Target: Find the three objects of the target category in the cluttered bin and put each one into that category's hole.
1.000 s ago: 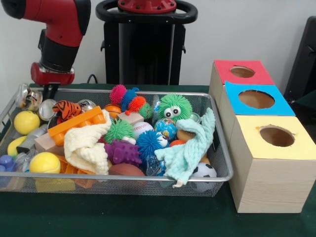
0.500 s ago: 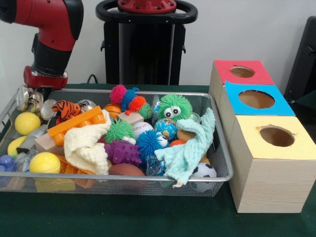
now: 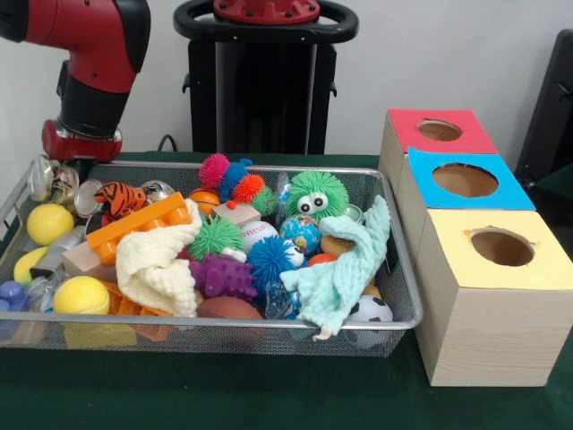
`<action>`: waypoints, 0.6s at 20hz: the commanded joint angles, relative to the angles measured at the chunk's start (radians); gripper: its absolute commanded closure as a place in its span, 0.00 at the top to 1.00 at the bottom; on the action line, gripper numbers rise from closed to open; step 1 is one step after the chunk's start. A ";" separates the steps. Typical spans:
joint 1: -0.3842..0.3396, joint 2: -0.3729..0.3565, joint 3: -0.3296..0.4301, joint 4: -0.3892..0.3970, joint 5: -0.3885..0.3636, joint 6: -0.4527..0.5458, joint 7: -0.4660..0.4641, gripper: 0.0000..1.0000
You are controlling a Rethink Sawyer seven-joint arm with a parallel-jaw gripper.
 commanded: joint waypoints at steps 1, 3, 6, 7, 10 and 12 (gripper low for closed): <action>-0.024 0.064 0.035 -0.096 -0.016 0.025 -0.050 1.00; -0.024 0.062 0.035 -0.093 -0.013 0.025 -0.056 1.00; -0.026 0.059 0.041 -0.089 -0.010 0.012 -0.054 1.00; -0.024 0.058 0.040 -0.091 -0.009 0.010 -0.045 1.00; -0.018 0.052 0.036 -0.092 -0.005 0.006 -0.030 1.00; -0.013 0.045 0.030 -0.088 -0.007 -0.005 -0.012 1.00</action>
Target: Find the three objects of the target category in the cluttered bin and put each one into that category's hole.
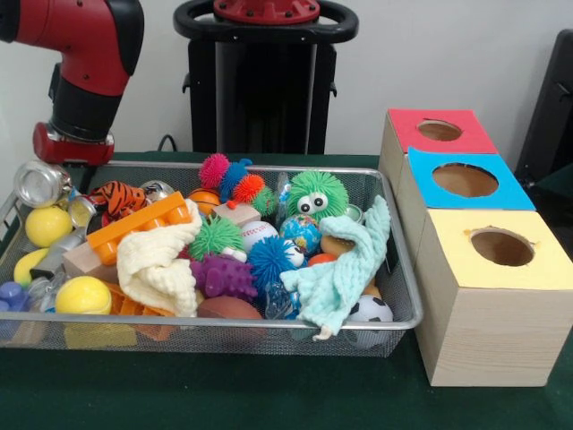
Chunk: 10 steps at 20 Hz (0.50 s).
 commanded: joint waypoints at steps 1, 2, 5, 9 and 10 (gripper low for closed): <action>-0.008 0.036 0.029 -0.060 -0.008 -0.006 -0.003 1.00; 0.000 0.035 0.024 -0.061 -0.011 -0.009 0.008 1.00; 0.015 0.033 0.012 -0.063 -0.017 -0.012 0.026 1.00; -0.007 0.045 0.036 -0.064 0.001 0.000 -0.009 1.00; -0.015 0.052 0.044 -0.066 0.005 0.002 -0.020 1.00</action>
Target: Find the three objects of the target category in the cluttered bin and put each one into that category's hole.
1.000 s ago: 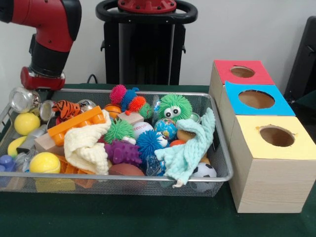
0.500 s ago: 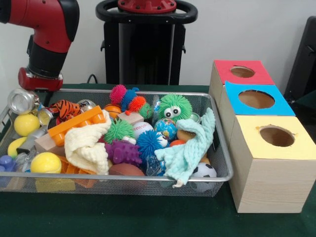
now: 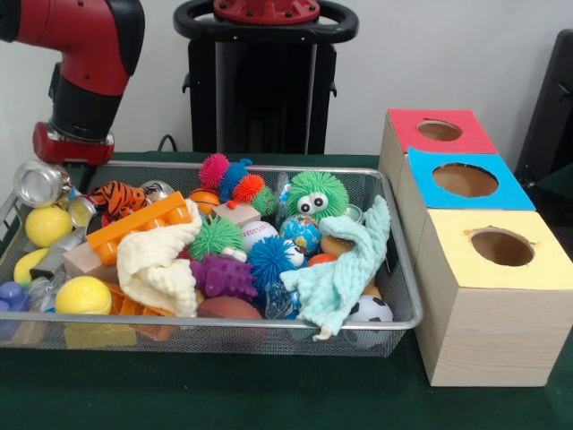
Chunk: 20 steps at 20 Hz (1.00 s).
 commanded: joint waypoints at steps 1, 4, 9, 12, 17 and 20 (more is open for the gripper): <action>-0.035 0.050 0.063 -0.061 0.013 0.004 -0.038 1.00; -0.065 0.051 0.093 -0.050 0.020 0.002 -0.081 1.00; -0.074 0.044 0.111 -0.039 0.025 0.013 -0.096 0.00; -0.077 0.041 0.121 -0.031 0.023 0.006 -0.096 0.00; -0.086 0.037 0.134 -0.023 0.028 0.012 -0.100 0.00; -0.106 0.028 0.152 -0.013 0.043 0.007 -0.101 0.00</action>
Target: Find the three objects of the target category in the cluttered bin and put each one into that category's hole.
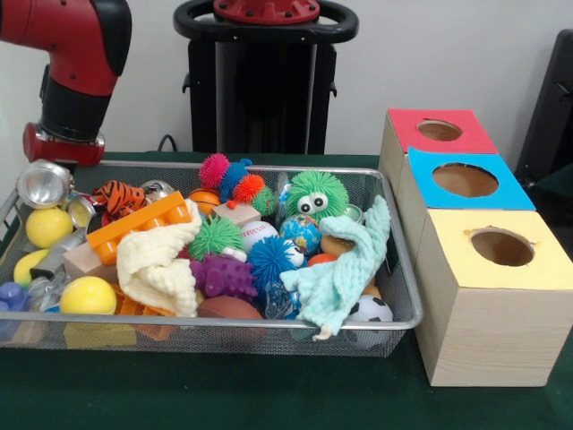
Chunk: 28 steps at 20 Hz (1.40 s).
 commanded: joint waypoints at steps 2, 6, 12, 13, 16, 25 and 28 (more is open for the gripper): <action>-0.138 0.013 0.202 0.037 0.074 -0.007 -0.158 0.00; -0.377 0.005 0.445 0.163 0.173 0.015 -0.250 0.00; -0.599 0.070 0.670 0.250 0.268 0.074 -0.320 0.00; -0.604 0.072 0.677 0.248 0.258 0.071 -0.317 0.00; -0.556 0.044 0.631 0.223 0.160 0.007 -0.258 0.00; -0.614 0.049 0.708 0.257 0.178 -0.005 -0.183 0.00; -0.616 0.023 0.720 0.271 0.210 0.045 -0.198 0.00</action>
